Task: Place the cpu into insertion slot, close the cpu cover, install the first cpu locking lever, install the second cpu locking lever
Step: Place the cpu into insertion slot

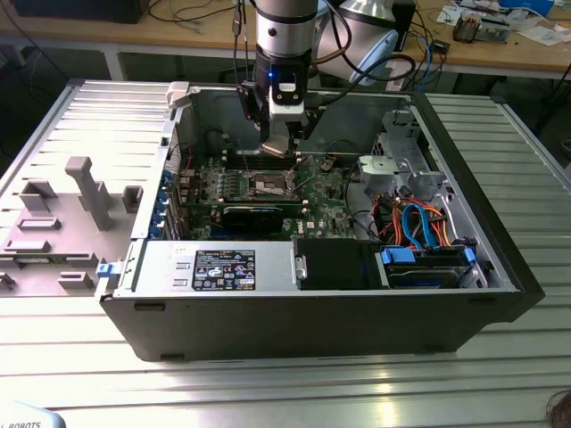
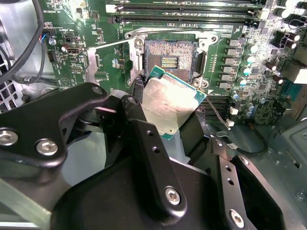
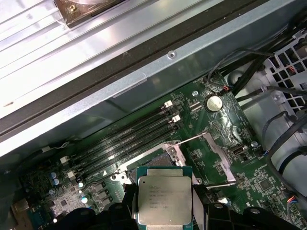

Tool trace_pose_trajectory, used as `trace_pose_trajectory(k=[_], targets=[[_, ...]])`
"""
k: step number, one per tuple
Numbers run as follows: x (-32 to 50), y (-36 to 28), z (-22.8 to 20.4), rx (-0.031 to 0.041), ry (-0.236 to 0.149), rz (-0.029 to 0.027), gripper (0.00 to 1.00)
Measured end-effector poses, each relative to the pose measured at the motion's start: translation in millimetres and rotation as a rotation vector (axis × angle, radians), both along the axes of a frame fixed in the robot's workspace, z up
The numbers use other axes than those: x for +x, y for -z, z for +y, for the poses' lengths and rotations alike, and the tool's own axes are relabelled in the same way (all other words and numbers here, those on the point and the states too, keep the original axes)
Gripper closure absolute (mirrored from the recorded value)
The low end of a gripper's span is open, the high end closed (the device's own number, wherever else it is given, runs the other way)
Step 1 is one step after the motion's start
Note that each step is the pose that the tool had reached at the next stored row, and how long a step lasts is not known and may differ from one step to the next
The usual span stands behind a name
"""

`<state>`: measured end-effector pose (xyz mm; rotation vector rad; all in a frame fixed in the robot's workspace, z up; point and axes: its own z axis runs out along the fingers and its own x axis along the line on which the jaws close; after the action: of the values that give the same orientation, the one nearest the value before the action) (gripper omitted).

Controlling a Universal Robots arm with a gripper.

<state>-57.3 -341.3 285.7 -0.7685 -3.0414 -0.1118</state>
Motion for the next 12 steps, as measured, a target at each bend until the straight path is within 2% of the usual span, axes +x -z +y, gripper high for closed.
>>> trace_pose_trajectory(k=[12], targets=[[0.0, 0.2, 0.0, 0.0, 0.017, 0.0, 0.45]])
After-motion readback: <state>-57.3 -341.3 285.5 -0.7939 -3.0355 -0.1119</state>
